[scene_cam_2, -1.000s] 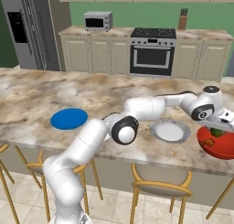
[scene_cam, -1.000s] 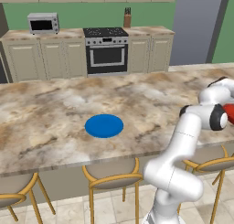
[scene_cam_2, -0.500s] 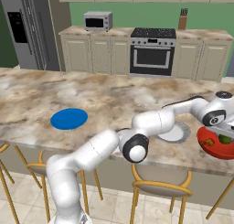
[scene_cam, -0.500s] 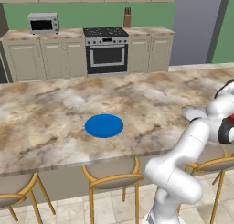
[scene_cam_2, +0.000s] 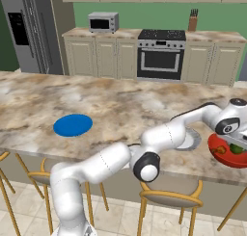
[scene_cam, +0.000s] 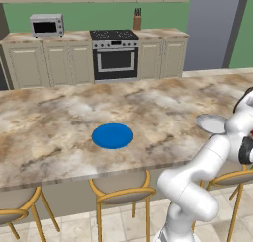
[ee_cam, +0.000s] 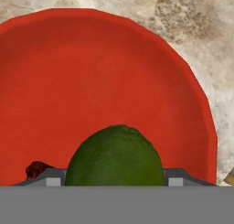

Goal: Pick the chicken drumstick and lime from their plates and place them in the bowl. Then put the bowl in the fridge.

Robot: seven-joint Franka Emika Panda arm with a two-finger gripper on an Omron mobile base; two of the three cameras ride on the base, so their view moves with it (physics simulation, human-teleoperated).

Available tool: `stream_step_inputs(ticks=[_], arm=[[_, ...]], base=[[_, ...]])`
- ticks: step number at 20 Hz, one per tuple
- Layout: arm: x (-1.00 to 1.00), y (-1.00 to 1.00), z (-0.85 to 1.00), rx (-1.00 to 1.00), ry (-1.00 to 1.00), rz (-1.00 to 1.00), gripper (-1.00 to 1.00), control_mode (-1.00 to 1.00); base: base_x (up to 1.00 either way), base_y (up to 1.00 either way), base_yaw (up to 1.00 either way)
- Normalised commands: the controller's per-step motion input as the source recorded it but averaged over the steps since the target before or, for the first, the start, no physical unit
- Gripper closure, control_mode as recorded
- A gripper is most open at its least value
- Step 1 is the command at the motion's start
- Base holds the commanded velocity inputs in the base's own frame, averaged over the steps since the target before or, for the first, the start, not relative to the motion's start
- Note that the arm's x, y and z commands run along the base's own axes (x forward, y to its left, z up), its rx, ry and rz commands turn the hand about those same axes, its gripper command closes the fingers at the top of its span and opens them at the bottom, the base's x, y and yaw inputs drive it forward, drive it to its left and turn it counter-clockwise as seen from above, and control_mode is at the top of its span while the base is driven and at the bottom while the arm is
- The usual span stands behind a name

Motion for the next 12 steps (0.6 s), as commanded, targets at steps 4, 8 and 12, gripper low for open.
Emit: stream_step_inputs(ticks=[4,8,12], arm=[[0.13,0.00,-0.04,0.06,0.01,-0.05,1.00,-1.00],[0.12,0.00,-0.06,0.06,0.04,-0.04,1.00,-1.00],[0.08,-0.03,-0.03,0.07,0.05,-0.02,1.00,-1.00]], base=[[0.00,0.00,0.00],[0.00,0.00,0.00],[0.00,0.00,0.00]])
